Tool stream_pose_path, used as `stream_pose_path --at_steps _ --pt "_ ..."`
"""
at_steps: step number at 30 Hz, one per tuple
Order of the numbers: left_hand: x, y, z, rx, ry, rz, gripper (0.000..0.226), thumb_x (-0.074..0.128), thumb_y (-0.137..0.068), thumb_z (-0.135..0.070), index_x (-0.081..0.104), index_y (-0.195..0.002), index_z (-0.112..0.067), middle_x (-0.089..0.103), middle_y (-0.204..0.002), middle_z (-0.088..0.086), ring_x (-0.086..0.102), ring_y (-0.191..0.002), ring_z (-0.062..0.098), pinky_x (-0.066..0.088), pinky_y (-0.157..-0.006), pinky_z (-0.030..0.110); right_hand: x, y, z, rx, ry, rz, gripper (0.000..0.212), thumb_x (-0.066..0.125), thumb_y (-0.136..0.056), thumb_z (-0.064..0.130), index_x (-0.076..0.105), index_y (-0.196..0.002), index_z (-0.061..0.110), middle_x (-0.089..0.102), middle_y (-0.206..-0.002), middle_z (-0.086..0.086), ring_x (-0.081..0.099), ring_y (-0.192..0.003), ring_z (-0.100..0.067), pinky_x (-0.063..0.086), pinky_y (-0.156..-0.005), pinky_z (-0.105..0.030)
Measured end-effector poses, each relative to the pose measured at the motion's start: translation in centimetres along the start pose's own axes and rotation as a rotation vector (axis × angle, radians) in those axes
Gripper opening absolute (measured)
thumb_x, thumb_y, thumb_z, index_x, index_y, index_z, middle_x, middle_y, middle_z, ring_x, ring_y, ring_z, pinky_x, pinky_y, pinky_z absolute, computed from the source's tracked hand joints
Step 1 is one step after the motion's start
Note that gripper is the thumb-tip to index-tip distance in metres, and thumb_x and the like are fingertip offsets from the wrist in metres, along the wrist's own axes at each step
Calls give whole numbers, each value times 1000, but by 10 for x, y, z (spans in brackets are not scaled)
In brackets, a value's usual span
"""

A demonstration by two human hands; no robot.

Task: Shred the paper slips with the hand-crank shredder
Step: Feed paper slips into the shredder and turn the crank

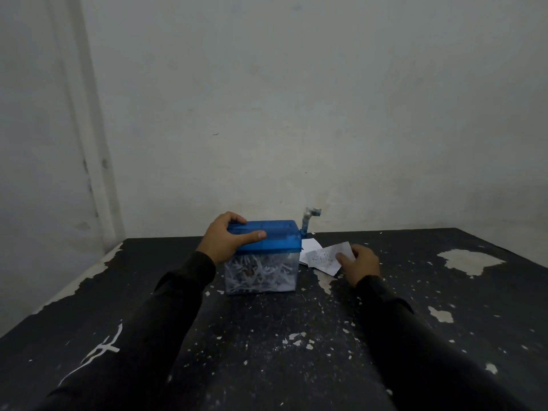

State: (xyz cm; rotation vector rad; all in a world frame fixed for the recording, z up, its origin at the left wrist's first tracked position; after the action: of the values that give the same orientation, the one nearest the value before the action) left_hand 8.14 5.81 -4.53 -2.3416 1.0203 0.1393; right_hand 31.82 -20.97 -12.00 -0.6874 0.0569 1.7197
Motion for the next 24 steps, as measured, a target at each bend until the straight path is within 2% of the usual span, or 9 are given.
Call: stream_pose_path --at_steps 4,7,9,12,14,18,20,22,24 --pt "1 2 -1 -2 2 -8 75 89 -52 -67 63 -102 -18 64 -109 8 66 -97 25 58 -77 34 -18 4 29 -139 -128 -103 10 59 -96 8 67 -101 6 68 -94 -11 62 -83 -24 56 -80 -37" --pt "0 2 -1 3 -8 -5 73 89 -53 -70 63 -101 -21 64 -109 8 66 -98 25 60 -81 42 -37 9 63 -316 -172 -204 7 59 -95 9 65 -92 11 65 -82 -7 59 -74 -24 46 -65 -28" --pt "1 3 -3 5 -30 12 68 88 -58 -68 63 -101 -21 64 -109 6 65 -98 23 59 -80 39 -46 14 83 -427 -170 -244 8 60 -95 7 65 -92 12 64 -82 -5 58 -73 -21 46 -63 -24" --pt "-1 1 -7 6 -88 27 54 87 -72 -56 63 -102 -19 63 -107 4 63 -97 19 52 -75 28 -56 24 109 -565 -132 -292 8 62 -95 5 68 -98 6 65 -90 -4 59 -76 -16 44 -64 -8" --pt "0 -1 -9 -6 -134 65 52 84 -76 -55 62 -104 -18 63 -107 3 63 -96 18 49 -74 26 -65 31 122 -634 -106 -332 8 62 -94 4 69 -99 4 65 -91 -4 59 -76 -16 41 -64 -5" --pt "-1 -5 -12 1 -212 135 66 70 -67 -79 64 -103 -24 64 -110 0 62 -100 17 47 -77 28 -81 43 151 -789 -51 -364 9 65 -94 5 66 -103 3 66 -97 -10 61 -80 -18 47 -67 -11" --pt "-3 -7 -14 22 -287 114 65 65 -66 -81 66 -103 -28 63 -114 -2 60 -105 17 48 -84 30 -87 46 167 -861 -32 -380 10 67 -94 6 65 -103 4 66 -99 -11 62 -83 -18 53 -67 -18" --pt "-4 -9 -22 67 -356 72 56 67 -74 -74 66 -111 -32 60 -123 -3 54 -116 17 46 -97 37 -90 49 186 -921 -53 -372 9 66 -94 6 65 -102 5 66 -99 -9 63 -84 -18 56 -68 -25" --pt "-2 -7 -40 146 -335 25 46 74 -86 -54 64 -123 -29 58 -129 -3 49 -119 15 42 -104 38 -85 51 207 -978 -93 -306 8 66 -93 4 66 -101 6 67 -96 -7 62 -82 -18 56 -69 -29"
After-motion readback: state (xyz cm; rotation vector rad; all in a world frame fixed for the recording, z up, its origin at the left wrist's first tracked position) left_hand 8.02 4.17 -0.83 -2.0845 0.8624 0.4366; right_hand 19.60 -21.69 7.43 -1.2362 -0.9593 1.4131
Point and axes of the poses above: each hand's wrist, its own y-axis away from the middle knuckle, its own x-axis out of the palm, z = x × y, the point moved 9 cm from there along -y, towards the middle knuckle
